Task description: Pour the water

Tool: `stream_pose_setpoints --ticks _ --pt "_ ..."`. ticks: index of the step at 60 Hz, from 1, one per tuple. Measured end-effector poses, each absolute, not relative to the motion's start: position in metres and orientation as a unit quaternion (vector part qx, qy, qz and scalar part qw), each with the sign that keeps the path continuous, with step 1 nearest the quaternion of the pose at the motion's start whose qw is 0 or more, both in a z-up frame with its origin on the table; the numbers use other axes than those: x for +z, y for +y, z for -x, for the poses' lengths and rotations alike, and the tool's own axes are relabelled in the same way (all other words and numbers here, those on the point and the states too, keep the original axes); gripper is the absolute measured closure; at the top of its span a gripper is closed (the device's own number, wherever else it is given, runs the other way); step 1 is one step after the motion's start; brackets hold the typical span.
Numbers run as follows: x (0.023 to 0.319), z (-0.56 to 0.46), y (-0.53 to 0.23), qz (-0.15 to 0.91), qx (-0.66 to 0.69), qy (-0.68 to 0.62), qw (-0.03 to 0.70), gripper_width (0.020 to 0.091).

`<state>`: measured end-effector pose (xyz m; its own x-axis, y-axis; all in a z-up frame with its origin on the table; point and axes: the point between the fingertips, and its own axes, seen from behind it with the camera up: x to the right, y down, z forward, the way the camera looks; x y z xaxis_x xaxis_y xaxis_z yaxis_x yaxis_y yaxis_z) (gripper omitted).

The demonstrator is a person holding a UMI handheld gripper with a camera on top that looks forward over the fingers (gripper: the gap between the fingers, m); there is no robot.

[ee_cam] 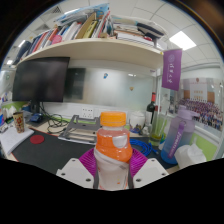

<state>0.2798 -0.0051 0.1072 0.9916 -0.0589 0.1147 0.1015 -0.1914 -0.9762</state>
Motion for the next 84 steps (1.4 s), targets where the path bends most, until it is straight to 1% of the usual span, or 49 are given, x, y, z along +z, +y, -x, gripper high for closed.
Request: stream_pose_setpoints --ticks 7,15,24,32,43,49,58,66,70,84 --pt "0.134 -0.256 0.003 0.766 -0.102 -0.045 0.633 0.0711" --pt "0.165 -0.190 0.027 0.762 -0.141 -0.122 0.621 0.0711" --pt "0.178 -0.101 0.060 0.748 -0.205 -0.255 0.577 0.0711" --pt "0.188 -0.024 0.086 0.704 -0.266 -0.383 0.536 0.0708" --pt "0.191 0.060 0.115 0.614 -0.344 -0.523 0.481 0.0709" --pt "0.184 0.098 0.123 0.558 -0.376 -0.585 0.453 0.0709" --pt "0.174 0.129 0.138 0.474 -0.437 -0.655 0.394 0.0711" --pt "0.172 0.143 0.152 0.393 -0.490 -0.700 0.339 0.0710" --pt "0.176 0.151 0.156 0.360 -0.511 -0.711 0.321 0.0710" --pt "0.169 0.160 0.164 0.330 -0.527 -0.726 0.293 0.0710"
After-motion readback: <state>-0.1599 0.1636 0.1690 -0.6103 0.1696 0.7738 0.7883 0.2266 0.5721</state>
